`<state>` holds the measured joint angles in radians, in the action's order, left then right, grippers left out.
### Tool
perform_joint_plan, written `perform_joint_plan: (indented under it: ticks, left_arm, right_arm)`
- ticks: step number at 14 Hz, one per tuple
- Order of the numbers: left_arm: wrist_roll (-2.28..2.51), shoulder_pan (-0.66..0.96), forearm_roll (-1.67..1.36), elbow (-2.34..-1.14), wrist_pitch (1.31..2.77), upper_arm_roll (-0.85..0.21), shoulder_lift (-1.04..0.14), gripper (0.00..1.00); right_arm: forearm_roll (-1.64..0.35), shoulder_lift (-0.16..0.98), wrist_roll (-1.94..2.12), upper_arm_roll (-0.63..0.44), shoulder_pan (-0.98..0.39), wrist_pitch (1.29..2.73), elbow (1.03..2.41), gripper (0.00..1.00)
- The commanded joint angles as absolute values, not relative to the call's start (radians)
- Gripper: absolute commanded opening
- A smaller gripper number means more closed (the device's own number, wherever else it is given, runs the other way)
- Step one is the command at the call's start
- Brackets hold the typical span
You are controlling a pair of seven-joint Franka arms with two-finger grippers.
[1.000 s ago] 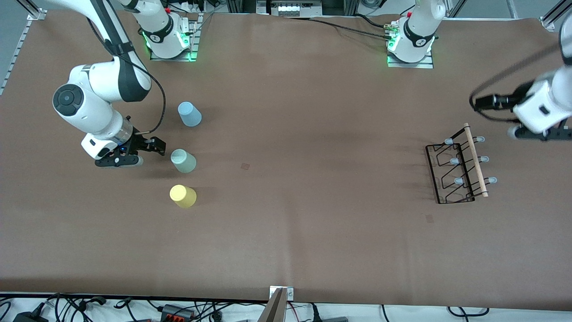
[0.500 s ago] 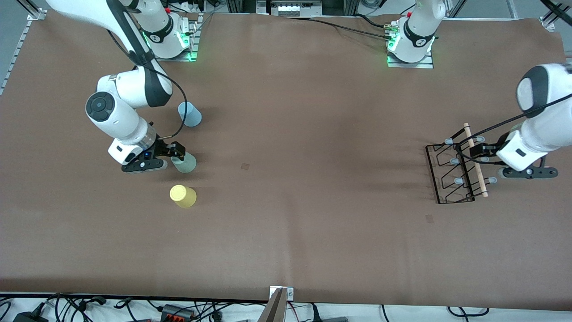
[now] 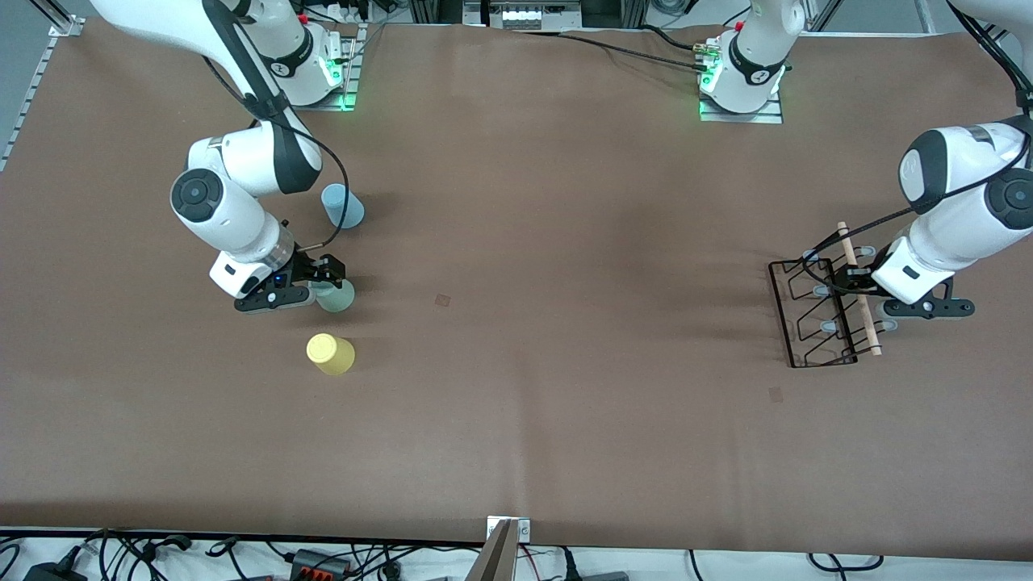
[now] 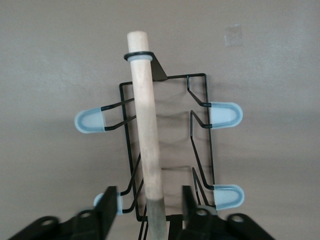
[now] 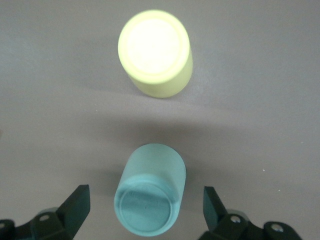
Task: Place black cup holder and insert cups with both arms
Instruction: 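Grasp the teal cup with the right gripper while the left gripper grasps the rack handle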
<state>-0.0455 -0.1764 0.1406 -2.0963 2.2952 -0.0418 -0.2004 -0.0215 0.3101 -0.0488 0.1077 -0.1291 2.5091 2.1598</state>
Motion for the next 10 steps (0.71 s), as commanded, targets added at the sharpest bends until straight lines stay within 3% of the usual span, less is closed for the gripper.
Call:
perform_joint_plan:
  ticks: [1,4,10]
  left_arm:
    - [-0.049,-0.183,0.166,-2.131,2.309,-0.052,-0.155,0.31]
    - [-0.049,-0.183,0.166,-2.129,2.304,-0.055,-0.156,0.11]
    - [-0.048,-0.179,0.166,-2.085,2.232,-0.061,-0.127,0.03]
  right_arm:
    - [-0.032,0.322,-0.066,0.104,-0.143,2.507,2.152,1.0]
    - [-0.032,0.336,-0.087,0.104,-0.15,2.505,2.157,1.0]
    - [-0.032,0.345,-0.098,0.101,-0.138,2.473,2.172,1.0]
